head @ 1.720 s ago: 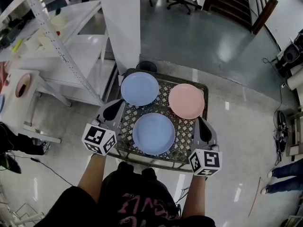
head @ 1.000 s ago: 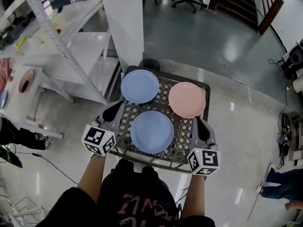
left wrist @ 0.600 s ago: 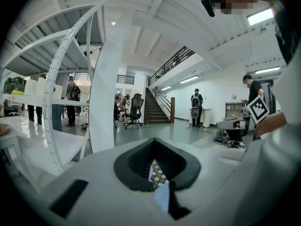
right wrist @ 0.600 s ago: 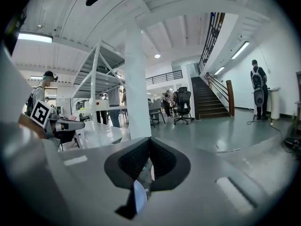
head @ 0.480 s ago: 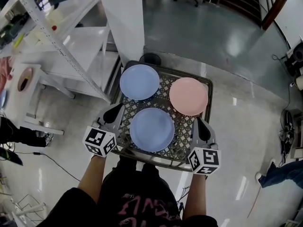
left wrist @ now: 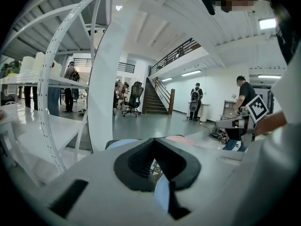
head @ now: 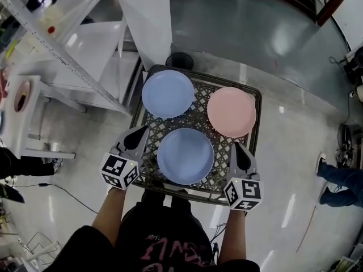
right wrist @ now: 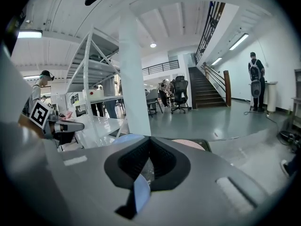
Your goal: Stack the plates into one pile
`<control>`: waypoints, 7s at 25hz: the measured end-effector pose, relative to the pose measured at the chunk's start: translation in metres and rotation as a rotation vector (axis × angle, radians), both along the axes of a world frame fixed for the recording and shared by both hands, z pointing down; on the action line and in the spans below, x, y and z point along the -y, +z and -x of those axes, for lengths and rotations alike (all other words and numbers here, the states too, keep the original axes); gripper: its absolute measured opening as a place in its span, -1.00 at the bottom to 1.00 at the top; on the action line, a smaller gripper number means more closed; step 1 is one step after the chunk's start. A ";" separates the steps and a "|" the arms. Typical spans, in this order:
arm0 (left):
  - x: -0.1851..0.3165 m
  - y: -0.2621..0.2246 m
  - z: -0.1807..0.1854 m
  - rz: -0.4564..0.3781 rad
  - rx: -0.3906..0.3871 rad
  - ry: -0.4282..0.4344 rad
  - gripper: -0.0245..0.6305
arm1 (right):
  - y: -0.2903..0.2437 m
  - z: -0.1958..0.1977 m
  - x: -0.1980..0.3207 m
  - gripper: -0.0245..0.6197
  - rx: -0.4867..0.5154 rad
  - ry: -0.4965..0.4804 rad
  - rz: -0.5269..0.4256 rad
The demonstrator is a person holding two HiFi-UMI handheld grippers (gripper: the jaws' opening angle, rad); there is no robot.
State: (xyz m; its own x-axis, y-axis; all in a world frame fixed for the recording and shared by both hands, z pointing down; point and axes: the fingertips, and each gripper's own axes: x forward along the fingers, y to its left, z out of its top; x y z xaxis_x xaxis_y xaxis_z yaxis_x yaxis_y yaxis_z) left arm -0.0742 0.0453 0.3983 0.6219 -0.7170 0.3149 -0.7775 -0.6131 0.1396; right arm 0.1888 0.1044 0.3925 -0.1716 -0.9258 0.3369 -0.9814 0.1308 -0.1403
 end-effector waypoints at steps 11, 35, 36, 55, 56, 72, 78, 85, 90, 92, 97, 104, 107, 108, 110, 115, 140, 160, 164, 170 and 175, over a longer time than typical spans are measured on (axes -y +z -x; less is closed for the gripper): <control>0.003 0.079 -0.010 0.165 0.046 0.045 -0.95 | 0.079 0.005 -0.001 -0.89 0.040 0.031 0.178; -0.019 0.222 -0.007 0.450 0.205 0.092 -0.46 | 0.238 0.029 -0.038 -0.49 0.101 0.083 0.563; -0.019 0.225 -0.007 0.458 0.204 0.093 -0.47 | 0.240 0.029 -0.038 -0.49 0.101 0.085 0.567; -0.015 0.202 -0.008 0.386 0.188 0.063 -0.85 | 0.223 0.044 -0.033 -0.72 0.100 0.078 0.525; -0.013 0.195 -0.007 0.372 0.181 0.057 -0.85 | 0.217 0.045 -0.031 -0.73 0.102 0.078 0.512; 0.025 0.049 0.006 0.122 0.057 -0.041 -0.87 | 0.076 0.051 0.024 -0.76 0.081 0.027 0.230; 0.030 0.019 0.015 0.061 0.055 -0.070 -0.88 | 0.048 0.057 0.036 -0.76 0.078 -0.004 0.174; 0.034 0.003 0.018 0.035 0.052 -0.094 -0.88 | 0.032 0.059 0.046 -0.76 0.071 -0.037 0.153; 0.052 0.009 0.034 0.044 0.058 -0.107 -0.87 | 0.038 0.075 0.068 -0.76 0.067 -0.061 0.169; 0.061 0.013 0.039 0.049 0.063 -0.109 -0.87 | 0.042 0.080 0.077 -0.76 0.065 -0.067 0.180; 0.086 0.030 0.051 0.073 0.064 -0.115 -0.87 | 0.059 0.092 0.102 -0.76 0.062 -0.079 0.210; 0.124 0.059 0.065 0.114 0.074 -0.126 -0.88 | 0.086 0.106 0.142 -0.77 0.059 -0.092 0.257; 0.141 0.072 0.071 0.132 0.082 -0.126 -0.87 | 0.098 0.111 0.159 -0.77 0.057 -0.095 0.276; 0.147 0.077 0.073 0.138 0.085 -0.125 -0.87 | 0.102 0.113 0.164 -0.77 0.056 -0.096 0.282; 0.159 0.086 0.075 0.149 0.090 -0.123 -0.87 | 0.110 0.116 0.175 -0.77 0.054 -0.097 0.293; 0.187 0.111 0.079 0.170 0.099 -0.112 -0.87 | 0.132 0.119 0.201 -0.78 0.058 -0.085 0.315; 0.240 0.171 0.080 0.212 0.123 -0.050 -0.82 | 0.176 0.122 0.247 -0.75 0.002 -0.033 0.337; 0.227 0.169 0.078 0.200 0.118 0.009 -0.85 | 0.167 0.113 0.230 -0.86 -0.005 0.030 0.315; 0.217 0.158 0.081 0.188 0.095 0.012 -0.96 | 0.153 0.118 0.219 -0.89 -0.009 0.039 0.294; 0.199 0.129 0.087 0.149 0.058 0.031 -0.94 | 0.123 0.128 0.202 -0.89 -0.015 0.061 0.251; 0.185 0.098 0.088 0.101 0.024 0.043 -0.94 | 0.093 0.141 0.190 -0.89 -0.027 0.064 0.188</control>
State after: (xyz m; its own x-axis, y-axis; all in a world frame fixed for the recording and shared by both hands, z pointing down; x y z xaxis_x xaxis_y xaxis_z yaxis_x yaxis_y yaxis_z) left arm -0.1618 -0.1399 0.4967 0.6429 -0.6537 0.3992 -0.7546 -0.6298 0.1840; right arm 0.0478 -0.0853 0.4851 -0.1034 -0.8548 0.5086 -0.9906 0.0424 -0.1301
